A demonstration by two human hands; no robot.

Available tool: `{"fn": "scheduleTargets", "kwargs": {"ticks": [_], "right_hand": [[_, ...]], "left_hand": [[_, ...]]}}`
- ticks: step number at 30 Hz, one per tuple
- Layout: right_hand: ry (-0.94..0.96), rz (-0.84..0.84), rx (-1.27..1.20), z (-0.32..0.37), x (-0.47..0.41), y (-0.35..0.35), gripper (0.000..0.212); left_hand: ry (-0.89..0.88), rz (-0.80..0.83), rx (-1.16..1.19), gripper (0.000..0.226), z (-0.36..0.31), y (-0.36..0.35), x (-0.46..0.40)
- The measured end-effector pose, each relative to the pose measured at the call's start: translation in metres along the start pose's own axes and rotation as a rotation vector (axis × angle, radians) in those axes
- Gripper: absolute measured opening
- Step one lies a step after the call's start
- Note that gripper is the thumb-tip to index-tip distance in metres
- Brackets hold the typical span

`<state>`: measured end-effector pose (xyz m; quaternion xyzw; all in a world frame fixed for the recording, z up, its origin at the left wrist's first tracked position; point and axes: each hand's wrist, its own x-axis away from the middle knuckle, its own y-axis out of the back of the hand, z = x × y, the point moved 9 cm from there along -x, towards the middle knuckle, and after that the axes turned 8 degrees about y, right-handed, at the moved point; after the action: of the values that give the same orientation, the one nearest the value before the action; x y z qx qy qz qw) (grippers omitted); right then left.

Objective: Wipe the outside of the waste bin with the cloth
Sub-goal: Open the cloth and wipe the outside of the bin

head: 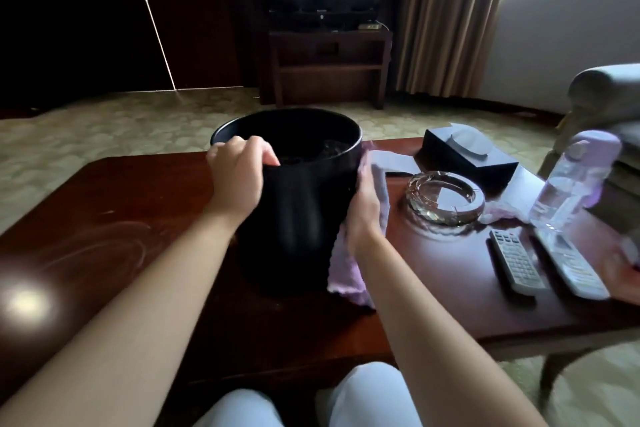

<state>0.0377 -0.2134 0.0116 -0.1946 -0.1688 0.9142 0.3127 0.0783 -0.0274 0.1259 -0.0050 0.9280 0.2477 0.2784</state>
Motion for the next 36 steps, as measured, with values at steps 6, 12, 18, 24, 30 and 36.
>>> {"fn": "scheduleTargets", "kwargs": {"ticks": [6,12,18,24,30,36], "right_hand": [[-0.714,-0.330,0.043,-0.120,0.080,0.049,0.073],[0.080,-0.017,0.186,0.007,0.037,-0.018,0.053],[0.233,0.095,0.188,0.039,-0.009,-0.019,0.051],[-0.573,-0.374,0.288,-0.073,0.061,0.055,0.079],[0.212,-0.105,0.215,0.027,0.039,-0.019,0.068],[0.039,0.002,0.105,0.034,-0.012,0.001,0.049]], "left_hand": [[-0.051,0.052,-0.262,0.041,-0.006,0.005,-0.011],[-0.051,-0.128,-0.379,0.036,-0.043,-0.030,0.019],[-0.063,-0.111,-0.202,0.040,-0.023,-0.011,0.010],[-0.159,-0.070,-0.051,0.051,-0.020,-0.003,0.005],[-0.207,-0.317,-0.266,0.043,-0.038,-0.014,0.024],[-0.146,-0.353,-0.176,0.040,-0.035,-0.016,0.026]]}}
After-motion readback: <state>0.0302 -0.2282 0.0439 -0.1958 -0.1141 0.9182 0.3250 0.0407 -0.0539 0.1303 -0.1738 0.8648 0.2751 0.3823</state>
